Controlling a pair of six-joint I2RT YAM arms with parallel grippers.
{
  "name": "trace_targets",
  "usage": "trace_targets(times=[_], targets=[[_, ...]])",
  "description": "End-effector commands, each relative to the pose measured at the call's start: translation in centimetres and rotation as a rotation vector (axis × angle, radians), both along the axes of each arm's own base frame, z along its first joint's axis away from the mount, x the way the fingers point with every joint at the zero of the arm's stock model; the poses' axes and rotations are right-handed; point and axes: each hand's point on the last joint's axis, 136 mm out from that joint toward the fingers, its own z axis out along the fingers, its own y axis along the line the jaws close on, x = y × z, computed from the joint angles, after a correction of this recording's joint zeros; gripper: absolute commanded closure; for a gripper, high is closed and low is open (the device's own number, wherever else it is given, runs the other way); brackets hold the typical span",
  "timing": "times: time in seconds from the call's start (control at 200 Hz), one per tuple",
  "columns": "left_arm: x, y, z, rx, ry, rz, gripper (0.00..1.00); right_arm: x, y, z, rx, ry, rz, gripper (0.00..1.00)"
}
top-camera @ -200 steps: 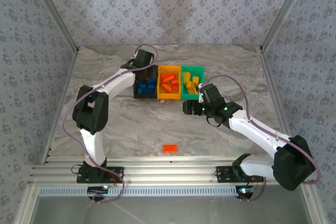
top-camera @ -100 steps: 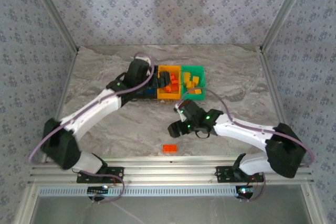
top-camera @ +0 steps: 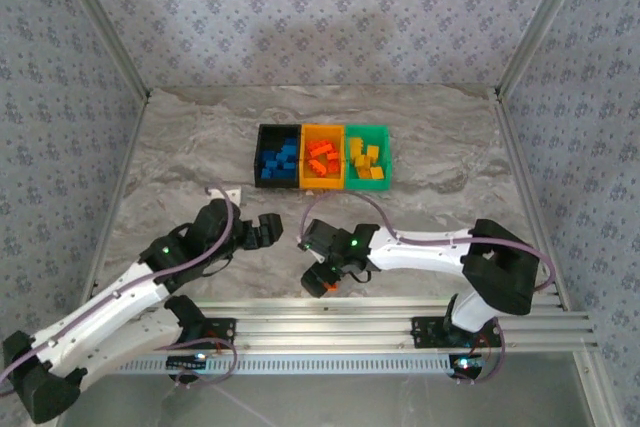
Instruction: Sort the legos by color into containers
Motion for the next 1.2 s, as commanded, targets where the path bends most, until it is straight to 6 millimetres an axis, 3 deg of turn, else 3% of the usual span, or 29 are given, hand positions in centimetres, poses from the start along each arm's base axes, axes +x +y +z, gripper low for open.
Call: trace_targets(times=[0.0, 0.31, 0.415, 0.56, 0.71, 0.79, 0.89, 1.049, 1.194], targets=[[0.2, 1.3, 1.1, 0.01, -0.018, 0.068, 0.01, -0.9, -0.2, -0.4, -0.073, 0.005, 0.073, 0.11], [1.4, 2.1, 4.3, 0.091, -0.073, 0.077, 0.0, -1.2, -2.3, -2.8, -0.255, -0.015, 0.116, 0.19], [1.7, 2.2, 5.0, 0.106, -0.081, 0.077, 0.01, -1.4, -1.9, -3.2, -0.252, 0.001, 0.12, 0.31], [2.0, 2.4, 6.0, 0.108, -0.104, 0.081, 0.01, -1.3, -1.7, -3.2, -0.234, 0.013, 0.107, 0.56], [2.0, 2.8, 6.6, 0.107, -0.126, 0.091, 0.01, -0.1, -0.3, -1.5, -0.136, -0.023, 0.074, 0.67], [2.0, 3.2, 6.4, 0.115, -0.132, 0.107, 0.01, 1.5, 0.3, 0.4, -0.067, -0.051, 0.024, 0.7], [1.9, 3.7, 5.4, 0.123, -0.123, 0.123, 0.01, 4.6, 1.6, 4.4, 0.064, -0.109, -0.052, 0.71], [1.6, 4.1, 3.8, 0.115, -0.096, 0.147, 0.01, 12.0, 4.7, 11.5, 0.292, -0.194, -0.173, 0.71], [1.0, 4.4, 3.1, 0.091, -0.084, 0.158, 0.01, 18.0, 7.1, 12.9, 0.349, -0.212, -0.256, 0.71]])
